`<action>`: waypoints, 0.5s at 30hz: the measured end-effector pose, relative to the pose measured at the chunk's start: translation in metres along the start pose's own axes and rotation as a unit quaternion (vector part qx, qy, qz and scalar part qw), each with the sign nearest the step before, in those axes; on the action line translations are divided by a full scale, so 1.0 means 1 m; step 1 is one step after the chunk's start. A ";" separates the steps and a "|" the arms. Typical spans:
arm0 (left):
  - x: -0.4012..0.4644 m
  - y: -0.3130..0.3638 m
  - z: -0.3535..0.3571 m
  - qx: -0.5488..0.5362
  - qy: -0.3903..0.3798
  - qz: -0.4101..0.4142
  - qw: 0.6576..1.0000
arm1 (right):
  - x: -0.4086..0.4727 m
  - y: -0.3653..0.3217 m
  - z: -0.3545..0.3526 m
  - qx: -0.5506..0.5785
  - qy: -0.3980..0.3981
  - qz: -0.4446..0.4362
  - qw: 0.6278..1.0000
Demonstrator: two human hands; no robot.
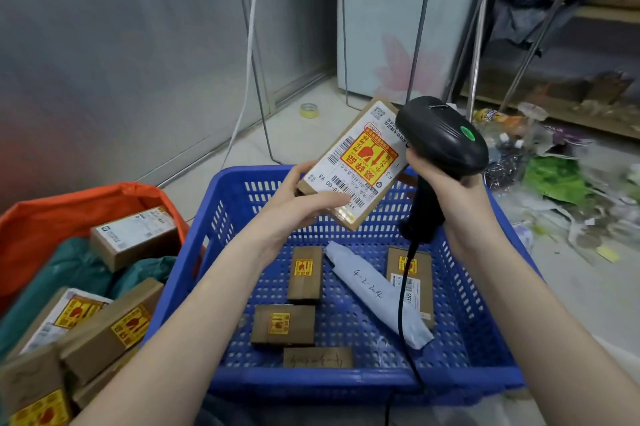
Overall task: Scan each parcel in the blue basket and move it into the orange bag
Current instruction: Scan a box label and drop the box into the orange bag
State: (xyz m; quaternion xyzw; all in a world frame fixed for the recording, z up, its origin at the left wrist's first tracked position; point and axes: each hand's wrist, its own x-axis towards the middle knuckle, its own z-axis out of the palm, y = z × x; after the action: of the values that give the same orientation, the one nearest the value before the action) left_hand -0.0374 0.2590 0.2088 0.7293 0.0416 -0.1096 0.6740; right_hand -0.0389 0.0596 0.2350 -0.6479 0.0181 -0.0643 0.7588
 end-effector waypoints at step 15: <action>0.001 -0.002 0.016 -0.108 0.153 0.024 0.982 | 0.000 -0.002 -0.001 -0.074 -0.056 0.044 0.995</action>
State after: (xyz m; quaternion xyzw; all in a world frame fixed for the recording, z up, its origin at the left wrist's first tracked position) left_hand -0.0384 0.2436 0.2057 0.6613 0.1378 0.0246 0.7370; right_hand -0.0394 0.0583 0.2372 -0.7034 0.0083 0.0072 0.7107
